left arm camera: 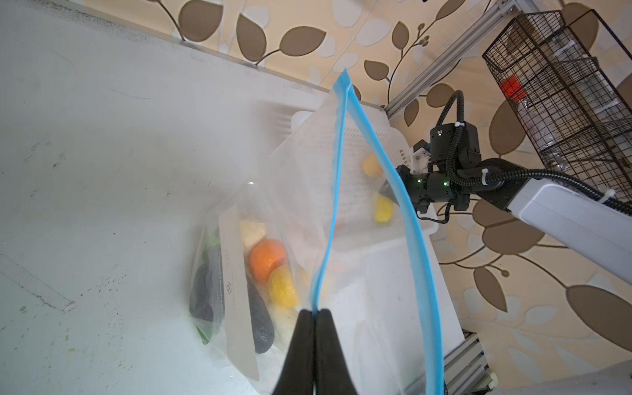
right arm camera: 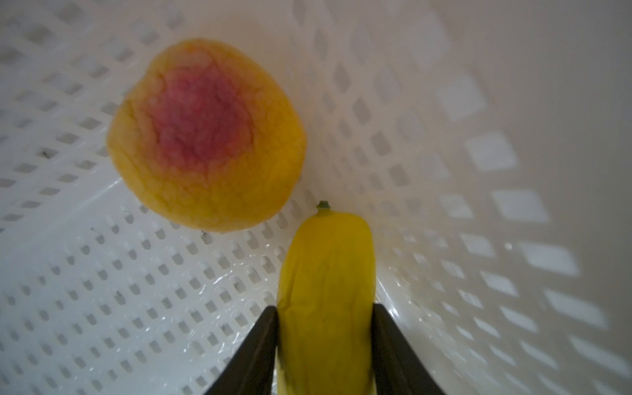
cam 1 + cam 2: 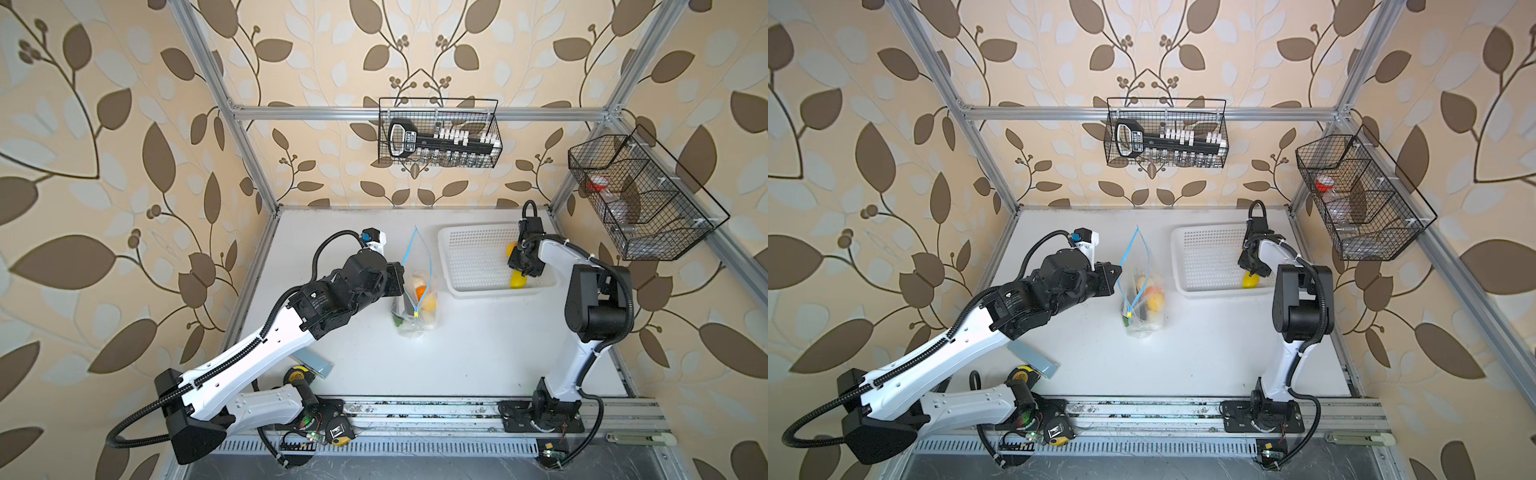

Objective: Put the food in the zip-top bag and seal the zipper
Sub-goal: 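Lower the right gripper onto the yellow squash and close it, then lift the yellow squash with the right gripper and carry it toward the bag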

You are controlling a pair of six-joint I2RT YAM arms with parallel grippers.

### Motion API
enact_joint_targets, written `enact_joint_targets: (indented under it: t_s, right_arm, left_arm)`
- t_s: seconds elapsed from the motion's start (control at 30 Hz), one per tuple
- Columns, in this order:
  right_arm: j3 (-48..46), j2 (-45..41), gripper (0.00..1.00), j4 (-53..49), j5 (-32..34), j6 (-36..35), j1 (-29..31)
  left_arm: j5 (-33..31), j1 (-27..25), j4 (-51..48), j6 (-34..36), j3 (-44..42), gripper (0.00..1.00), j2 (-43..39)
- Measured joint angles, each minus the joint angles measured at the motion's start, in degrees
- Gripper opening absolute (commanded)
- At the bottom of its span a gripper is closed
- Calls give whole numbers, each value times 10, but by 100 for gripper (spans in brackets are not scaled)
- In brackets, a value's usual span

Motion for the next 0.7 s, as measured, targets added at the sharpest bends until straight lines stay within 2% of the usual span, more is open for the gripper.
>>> enact_joint_targets:
  t_s: [0.4,0.7]
  right_arm:
    - [-6,-4,37,21,-40,13,-1]
    - [-21,-39,35,23,-81,31,-1]
  left_arm:
    - [0,0,1,0,0,0,0]
    - [0,0,2,-1,0,0,0]
